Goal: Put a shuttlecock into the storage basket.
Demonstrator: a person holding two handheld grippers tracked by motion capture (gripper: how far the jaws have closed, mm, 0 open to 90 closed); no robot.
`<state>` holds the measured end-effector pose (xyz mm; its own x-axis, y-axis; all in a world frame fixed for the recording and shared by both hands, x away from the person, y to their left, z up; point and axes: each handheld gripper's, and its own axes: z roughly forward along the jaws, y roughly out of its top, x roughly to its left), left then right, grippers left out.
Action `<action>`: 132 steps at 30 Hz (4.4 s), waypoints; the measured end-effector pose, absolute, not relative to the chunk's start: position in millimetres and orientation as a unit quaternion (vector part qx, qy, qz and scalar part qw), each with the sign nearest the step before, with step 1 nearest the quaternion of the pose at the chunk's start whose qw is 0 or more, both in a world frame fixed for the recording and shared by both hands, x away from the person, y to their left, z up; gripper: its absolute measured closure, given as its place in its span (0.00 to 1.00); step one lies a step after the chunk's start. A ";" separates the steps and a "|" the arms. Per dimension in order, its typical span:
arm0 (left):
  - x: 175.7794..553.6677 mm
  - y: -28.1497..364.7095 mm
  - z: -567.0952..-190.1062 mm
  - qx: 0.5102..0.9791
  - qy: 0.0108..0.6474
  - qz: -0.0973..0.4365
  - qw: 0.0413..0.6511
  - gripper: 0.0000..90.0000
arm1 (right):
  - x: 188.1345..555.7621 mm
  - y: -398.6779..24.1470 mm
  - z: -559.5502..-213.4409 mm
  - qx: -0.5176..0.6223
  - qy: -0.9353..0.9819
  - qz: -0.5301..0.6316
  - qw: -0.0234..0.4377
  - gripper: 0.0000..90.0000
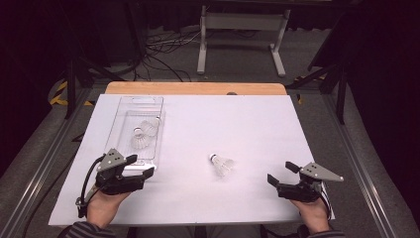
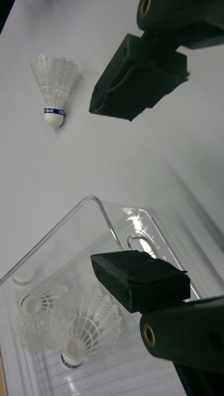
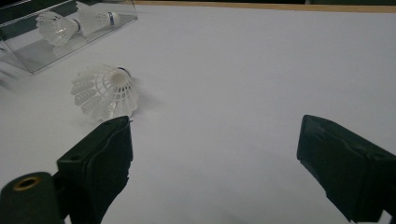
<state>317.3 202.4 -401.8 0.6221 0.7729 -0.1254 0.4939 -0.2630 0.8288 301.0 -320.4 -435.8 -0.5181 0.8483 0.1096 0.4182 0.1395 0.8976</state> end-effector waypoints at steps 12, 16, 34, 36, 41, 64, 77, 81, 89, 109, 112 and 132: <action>327.7 187.5 -398.6 0.789 0.401 0.141 0.445 0.30 | 301.1 -319.9 -435.9 0.437 0.723 0.488 0.220 0.13; 330.4 183.1 -398.0 0.793 0.397 0.138 0.441 0.30 | 301.0 -319.7 -435.8 0.437 0.724 0.487 0.219 0.13; 341.0 158.4 -394.8 0.808 0.380 0.124 0.433 0.31 | 301.1 -319.5 -435.9 0.437 0.724 0.487 0.219 0.13; 342.6 155.4 -394.2 0.813 0.376 0.127 0.427 0.32 | 301.3 -319.4 -436.0 0.437 0.724 0.486 0.219 0.13; 347.0 148.1 -393.5 0.816 0.372 0.119 0.425 0.33 | 301.5 -319.6 -436.1 0.436 0.724 0.487 0.219 0.13; 356.3 118.2 -391.7 0.836 0.353 0.091 0.411 0.36 | 301.8 -319.3 -436.2 0.437 0.725 0.486 0.218 0.13; 359.8 102.6 -388.9 0.848 0.335 0.084 0.401 0.38 | 302.1 -318.7 -436.4 0.434 0.727 0.485 0.219 0.13; 360.7 98.3 -387.8 0.850 0.331 0.084 0.400 0.38 | 302.1 -318.7 -436.4 0.433 0.727 0.485 0.219 0.13; 361.9 87.3 -386.8 0.857 0.324 0.078 0.393 0.38 | 302.1 -318.7 -436.4 0.434 0.727 0.485 0.219 0.13; 369.9 60.3 -386.6 0.871 0.300 0.069 0.382 0.38 | 301.9 -318.8 -436.5 0.434 0.728 0.484 0.219 0.13; 370.6 56.8 -386.3 0.872 0.299 0.067 0.381 0.38 | 301.9 -318.8 -436.6 0.433 0.728 0.484 0.219 0.13; 381.6 31.1 -389.3 0.881 0.293 0.050 0.368 0.39 | 302.3 -318.7 -436.9 0.435 0.728 0.483 0.217 0.13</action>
